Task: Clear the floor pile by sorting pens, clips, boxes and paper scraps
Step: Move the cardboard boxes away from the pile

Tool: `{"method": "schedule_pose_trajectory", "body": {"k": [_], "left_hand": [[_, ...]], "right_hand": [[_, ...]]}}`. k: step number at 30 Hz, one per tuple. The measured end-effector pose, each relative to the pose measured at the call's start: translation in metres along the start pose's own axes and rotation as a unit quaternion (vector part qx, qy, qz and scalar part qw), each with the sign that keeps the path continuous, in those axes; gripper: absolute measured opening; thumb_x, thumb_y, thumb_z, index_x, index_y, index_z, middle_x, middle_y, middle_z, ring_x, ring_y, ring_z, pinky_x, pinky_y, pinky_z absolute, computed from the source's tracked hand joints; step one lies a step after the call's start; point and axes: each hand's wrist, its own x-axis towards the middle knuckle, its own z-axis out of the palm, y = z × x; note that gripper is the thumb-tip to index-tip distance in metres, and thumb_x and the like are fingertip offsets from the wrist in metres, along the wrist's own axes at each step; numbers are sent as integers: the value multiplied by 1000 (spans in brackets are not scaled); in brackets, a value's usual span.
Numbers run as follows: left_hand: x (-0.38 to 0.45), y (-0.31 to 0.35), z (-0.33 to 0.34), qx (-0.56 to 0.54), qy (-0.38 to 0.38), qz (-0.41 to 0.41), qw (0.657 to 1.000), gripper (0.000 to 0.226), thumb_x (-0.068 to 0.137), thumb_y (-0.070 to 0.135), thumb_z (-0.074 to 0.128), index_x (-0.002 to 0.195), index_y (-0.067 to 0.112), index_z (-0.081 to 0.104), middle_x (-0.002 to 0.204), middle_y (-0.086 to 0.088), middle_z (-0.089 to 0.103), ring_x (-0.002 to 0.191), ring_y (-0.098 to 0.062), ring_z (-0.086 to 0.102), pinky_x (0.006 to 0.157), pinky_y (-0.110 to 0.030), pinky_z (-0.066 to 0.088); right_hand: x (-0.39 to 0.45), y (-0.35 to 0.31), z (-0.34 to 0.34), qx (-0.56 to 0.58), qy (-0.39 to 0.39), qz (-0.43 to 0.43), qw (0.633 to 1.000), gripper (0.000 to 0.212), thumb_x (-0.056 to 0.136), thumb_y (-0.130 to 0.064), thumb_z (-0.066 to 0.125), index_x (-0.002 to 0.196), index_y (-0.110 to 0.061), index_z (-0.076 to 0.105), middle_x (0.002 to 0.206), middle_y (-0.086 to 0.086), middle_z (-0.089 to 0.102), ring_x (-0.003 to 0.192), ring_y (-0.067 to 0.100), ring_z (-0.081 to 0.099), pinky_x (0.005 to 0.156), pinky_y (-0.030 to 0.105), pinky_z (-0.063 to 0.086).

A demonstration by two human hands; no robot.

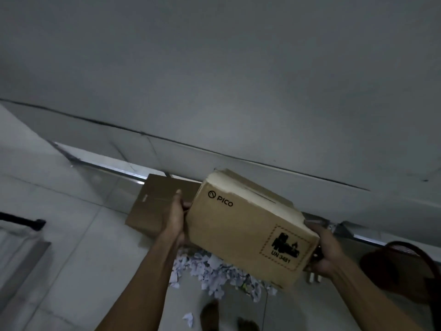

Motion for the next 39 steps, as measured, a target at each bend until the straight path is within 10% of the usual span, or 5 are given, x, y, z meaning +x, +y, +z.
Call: {"method": "schedule_pose_trajectory", "body": {"k": [9,19,27,34,39], "left_hand": [[-107,44,-76,-16,-19,36,999,33,92,51,52,91,22,67,96,-3,61,83,-15,53,64,-32,39],[-197,21,-253,-121,61,62,989,47,90,61,45,91,21,71,67,-3,73,55,-19,69,57,-31,51],[-238,-59,-439,-202,175,44,962,44,81,63,57,110,30,66,112,-4,64,104,-25,55,75,-45,45],[-253,-132,-600,-262,231,2,937,26,83,43,56,94,20,61,98,-8,59,89,-26,49,72,-38,36],[-260,-179,-685,-315,263,-38,911,21,83,32,51,94,16,59,94,-11,58,85,-28,48,70,-36,37]], "right_hand": [[-92,3,39,-42,-109,-59,991,55,67,-31,77,116,-13,61,109,18,63,97,33,60,84,49,51],[-157,72,191,-207,-252,-118,938,40,81,-33,68,118,-19,65,105,7,72,98,29,62,85,42,47],[-204,204,316,-340,-330,-102,875,26,86,-23,65,110,-14,67,92,8,74,79,25,67,70,35,50],[-230,350,408,-441,-395,-90,801,47,71,-23,74,117,-22,66,115,12,70,108,36,64,102,56,42],[-256,432,461,-516,-403,-77,752,49,80,-6,68,121,-31,59,115,7,67,109,33,60,90,57,52]]}}
